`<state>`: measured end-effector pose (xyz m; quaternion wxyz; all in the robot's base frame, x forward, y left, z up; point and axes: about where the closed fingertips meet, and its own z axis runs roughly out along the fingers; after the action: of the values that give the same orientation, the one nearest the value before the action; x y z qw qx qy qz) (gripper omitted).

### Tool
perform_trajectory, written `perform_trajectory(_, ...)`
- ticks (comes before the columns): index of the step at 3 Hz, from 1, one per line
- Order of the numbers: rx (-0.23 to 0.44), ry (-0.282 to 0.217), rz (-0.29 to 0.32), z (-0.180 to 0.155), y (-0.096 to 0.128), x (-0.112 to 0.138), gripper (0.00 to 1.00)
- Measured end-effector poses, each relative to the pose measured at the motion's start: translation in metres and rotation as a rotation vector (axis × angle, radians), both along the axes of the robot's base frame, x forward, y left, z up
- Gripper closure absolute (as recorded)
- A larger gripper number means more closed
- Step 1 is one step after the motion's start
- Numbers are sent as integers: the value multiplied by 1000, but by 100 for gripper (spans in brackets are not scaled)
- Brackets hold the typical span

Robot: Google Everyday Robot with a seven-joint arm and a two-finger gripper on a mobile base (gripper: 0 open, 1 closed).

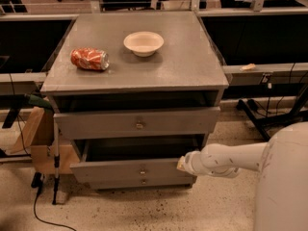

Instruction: Close middle drawer

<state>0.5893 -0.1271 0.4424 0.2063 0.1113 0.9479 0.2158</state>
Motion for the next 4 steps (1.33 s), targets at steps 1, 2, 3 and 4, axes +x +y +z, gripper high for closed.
perform_trajectory(1,6,-15,-2,2,1,1,100)
perform_trajectory(2,5,-32,4,1,1,1,100)
perform_trajectory(3,4,-51,10,0,0,1,100)
perform_trajectory(4,5,-69,16,-1,0,2,100)
